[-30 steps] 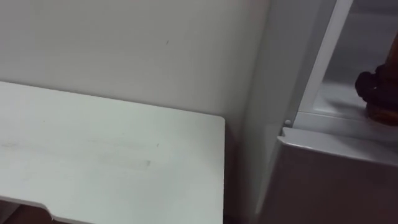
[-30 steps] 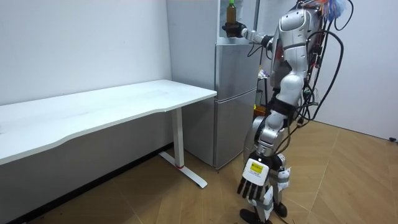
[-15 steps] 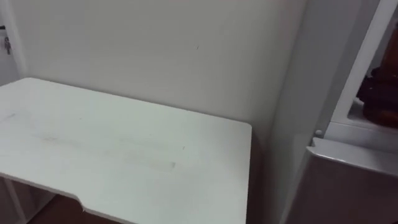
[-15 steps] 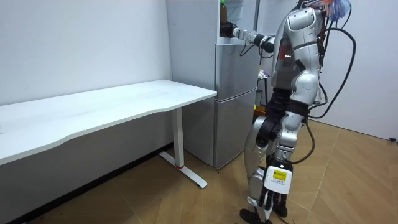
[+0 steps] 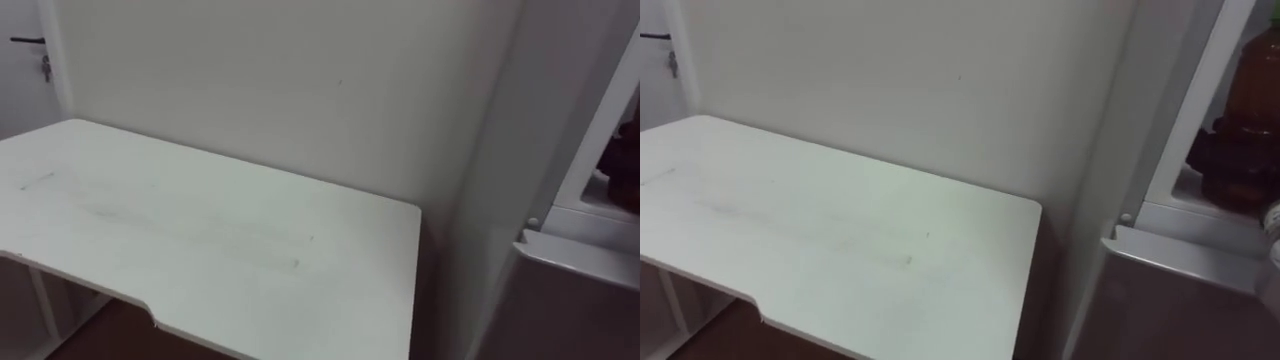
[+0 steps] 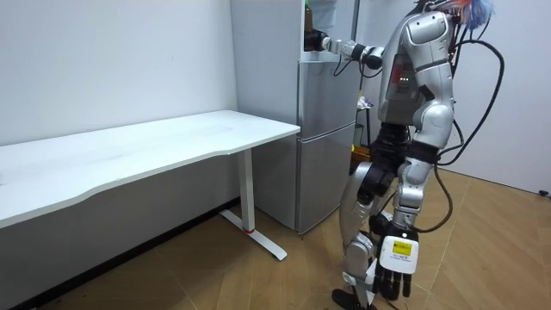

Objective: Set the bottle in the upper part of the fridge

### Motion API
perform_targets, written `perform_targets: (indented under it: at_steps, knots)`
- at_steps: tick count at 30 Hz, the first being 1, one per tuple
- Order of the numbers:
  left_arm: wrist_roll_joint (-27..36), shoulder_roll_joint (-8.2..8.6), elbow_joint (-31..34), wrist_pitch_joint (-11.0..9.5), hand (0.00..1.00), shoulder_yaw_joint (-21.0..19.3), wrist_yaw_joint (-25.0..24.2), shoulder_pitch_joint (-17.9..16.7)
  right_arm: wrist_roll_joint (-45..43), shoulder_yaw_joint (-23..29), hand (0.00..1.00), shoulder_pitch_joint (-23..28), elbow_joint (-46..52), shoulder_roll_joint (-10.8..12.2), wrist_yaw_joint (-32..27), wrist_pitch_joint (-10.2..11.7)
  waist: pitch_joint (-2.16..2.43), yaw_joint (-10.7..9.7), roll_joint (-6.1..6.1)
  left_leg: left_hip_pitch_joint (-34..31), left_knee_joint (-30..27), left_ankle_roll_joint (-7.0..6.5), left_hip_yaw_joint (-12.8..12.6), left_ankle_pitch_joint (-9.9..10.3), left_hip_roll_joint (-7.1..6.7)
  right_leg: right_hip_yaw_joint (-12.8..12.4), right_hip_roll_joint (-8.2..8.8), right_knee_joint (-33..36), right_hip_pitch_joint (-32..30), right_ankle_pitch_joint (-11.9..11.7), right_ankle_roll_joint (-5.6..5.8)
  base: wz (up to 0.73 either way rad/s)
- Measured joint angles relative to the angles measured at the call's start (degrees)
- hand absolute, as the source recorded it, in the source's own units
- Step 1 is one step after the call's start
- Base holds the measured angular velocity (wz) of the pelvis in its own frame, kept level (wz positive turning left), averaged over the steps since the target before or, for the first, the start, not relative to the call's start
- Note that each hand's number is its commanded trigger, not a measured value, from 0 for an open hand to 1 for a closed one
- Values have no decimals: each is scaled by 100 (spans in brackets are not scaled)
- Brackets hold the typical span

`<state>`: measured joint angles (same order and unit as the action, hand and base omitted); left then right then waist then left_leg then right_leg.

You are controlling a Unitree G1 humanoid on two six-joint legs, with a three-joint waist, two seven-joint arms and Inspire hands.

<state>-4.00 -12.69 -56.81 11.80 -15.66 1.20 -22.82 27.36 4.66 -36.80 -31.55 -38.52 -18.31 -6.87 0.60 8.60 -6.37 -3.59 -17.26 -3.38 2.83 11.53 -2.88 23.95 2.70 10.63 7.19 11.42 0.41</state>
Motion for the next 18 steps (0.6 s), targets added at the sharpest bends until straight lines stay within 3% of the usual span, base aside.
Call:
perform_targets:
  at_steps: [5, 8, 18]
  knots:
    - [2, 1, 74, 98, 0, 0, 146, 0, 59, 114, 0, -125, -487, -65, 175, 108, 5, 8, 71, -159, -164, 27, 133, 23, -24, -4, -20, 8, -37, -1, -2, 15]
    - [8, 0, 246, 214, 0, 9, 282, 22, -17, 104, 0, -151, -701, -234, 223, 119, 5, 98, 153, -256, -260, 22, 242, 12, -58, -38, -18, 8, -89, -3, -4, 17]
    - [11, 4, 506, 316, 0, 11, 366, 77, -82, 111, 0, -243, -907, -267, 298, 204, 3, 138, 159, -423, -367, 45, 222, -46, -40, -53, -51, -103, -182, 5, -97, 2]
